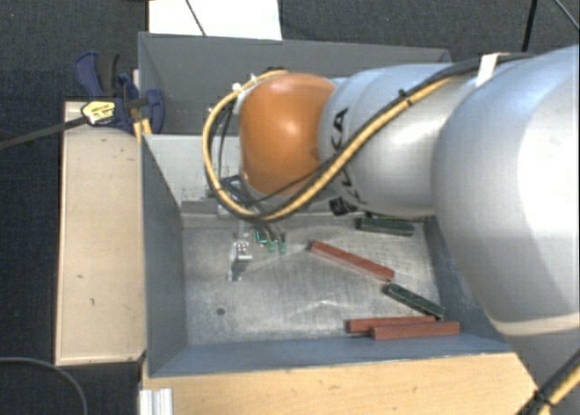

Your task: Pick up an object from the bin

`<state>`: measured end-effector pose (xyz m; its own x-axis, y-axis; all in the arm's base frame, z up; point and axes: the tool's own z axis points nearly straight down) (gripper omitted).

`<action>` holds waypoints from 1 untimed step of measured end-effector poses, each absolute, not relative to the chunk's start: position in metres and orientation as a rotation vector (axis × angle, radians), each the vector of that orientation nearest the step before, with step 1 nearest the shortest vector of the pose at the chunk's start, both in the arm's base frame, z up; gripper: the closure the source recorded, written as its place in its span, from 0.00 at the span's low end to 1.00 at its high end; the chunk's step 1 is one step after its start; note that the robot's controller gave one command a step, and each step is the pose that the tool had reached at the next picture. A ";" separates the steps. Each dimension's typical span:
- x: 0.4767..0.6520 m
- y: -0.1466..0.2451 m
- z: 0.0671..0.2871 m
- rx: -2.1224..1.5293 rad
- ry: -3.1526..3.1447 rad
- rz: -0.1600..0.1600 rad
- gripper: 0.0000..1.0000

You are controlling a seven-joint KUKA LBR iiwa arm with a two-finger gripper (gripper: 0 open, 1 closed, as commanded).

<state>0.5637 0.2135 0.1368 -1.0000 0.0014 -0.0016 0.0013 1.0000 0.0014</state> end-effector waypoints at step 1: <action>0.583 0.172 0.133 0.042 3.138 0.005 0.00</action>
Offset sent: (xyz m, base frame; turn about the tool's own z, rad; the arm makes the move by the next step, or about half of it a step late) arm 0.0049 -0.0479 0.0252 -0.0867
